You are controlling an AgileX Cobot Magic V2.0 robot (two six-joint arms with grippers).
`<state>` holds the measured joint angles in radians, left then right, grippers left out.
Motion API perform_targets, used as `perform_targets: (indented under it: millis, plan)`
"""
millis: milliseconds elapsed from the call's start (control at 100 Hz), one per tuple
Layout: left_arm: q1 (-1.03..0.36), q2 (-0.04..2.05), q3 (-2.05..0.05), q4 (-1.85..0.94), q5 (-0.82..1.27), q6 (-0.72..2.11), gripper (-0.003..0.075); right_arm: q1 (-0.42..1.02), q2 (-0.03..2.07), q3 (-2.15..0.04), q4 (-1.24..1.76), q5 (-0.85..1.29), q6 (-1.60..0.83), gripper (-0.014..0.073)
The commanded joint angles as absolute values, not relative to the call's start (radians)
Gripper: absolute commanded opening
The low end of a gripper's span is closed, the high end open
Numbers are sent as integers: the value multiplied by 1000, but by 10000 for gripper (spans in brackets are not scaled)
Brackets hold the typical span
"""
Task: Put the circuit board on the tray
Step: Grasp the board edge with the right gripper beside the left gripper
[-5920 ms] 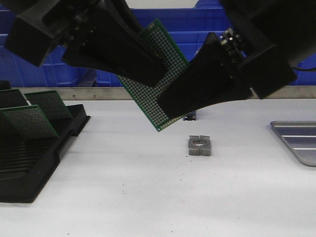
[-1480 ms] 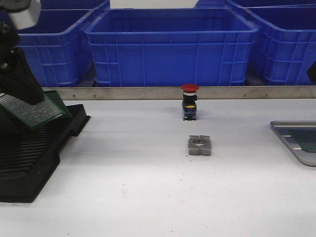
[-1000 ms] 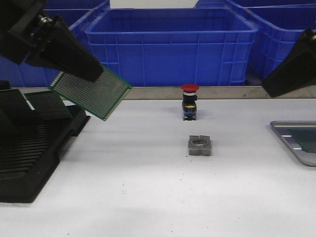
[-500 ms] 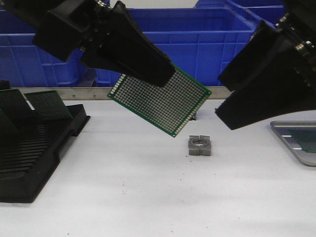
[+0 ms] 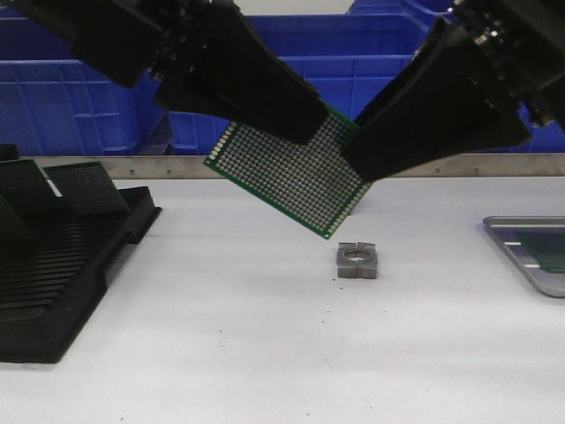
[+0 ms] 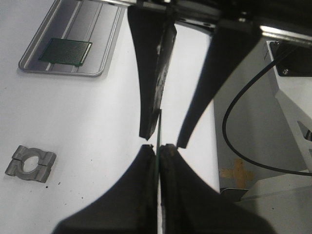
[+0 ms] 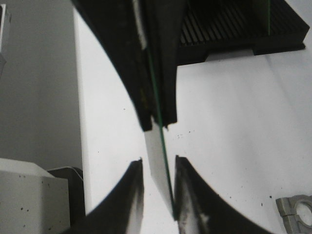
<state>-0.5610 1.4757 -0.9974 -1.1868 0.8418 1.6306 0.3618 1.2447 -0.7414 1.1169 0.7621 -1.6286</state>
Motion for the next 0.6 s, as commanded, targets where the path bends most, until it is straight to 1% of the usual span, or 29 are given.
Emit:
perform_targets:
  millis: [0, 60, 180, 270, 320, 440, 450, 480, 500, 510, 590]
  plan:
    - [-569, 1437, -1022, -1262, 841, 1631, -17, 365, 1216, -771, 1205, 772, -1640, 46]
    - [-569, 1437, -1022, -1262, 841, 1631, -17, 365, 1216, -771, 1206, 769, -1640, 1]
    - [-569, 1437, -1022, -1262, 841, 1631, -17, 365, 1216, -771, 1206, 769, -1640, -57]
    - [-569, 1437, -1022, -1262, 841, 1631, -13, 365, 1216, -771, 1206, 769, -1640, -70]
    - [-569, 1437, -1022, -1262, 841, 1631, 2, 365, 1216, -771, 1206, 767, -1640, -70]
    - [-569, 1437, -1022, -1262, 841, 1631, 104, 365, 1216, -771, 1206, 757, -1639, -70]
    - [-569, 1437, -1022, -1262, 841, 1631, 125, 365, 1216, -771, 1206, 757, -1639, -70]
    - [-569, 1437, -1022, -1262, 841, 1631, 146, 365, 1216, -771, 1206, 749, -1639, -70]
    - [-569, 1437, -1022, -1262, 841, 1631, 174, 365, 1216, -771, 1206, 746, -1639, -70]
    - [-569, 1437, -1022, -1262, 841, 1631, 174, 365, 1216, -771, 1206, 746, -1639, -70]
    - [-569, 1437, -1022, -1262, 841, 1631, 260, 365, 1216, -771, 1206, 735, -1639, -70]
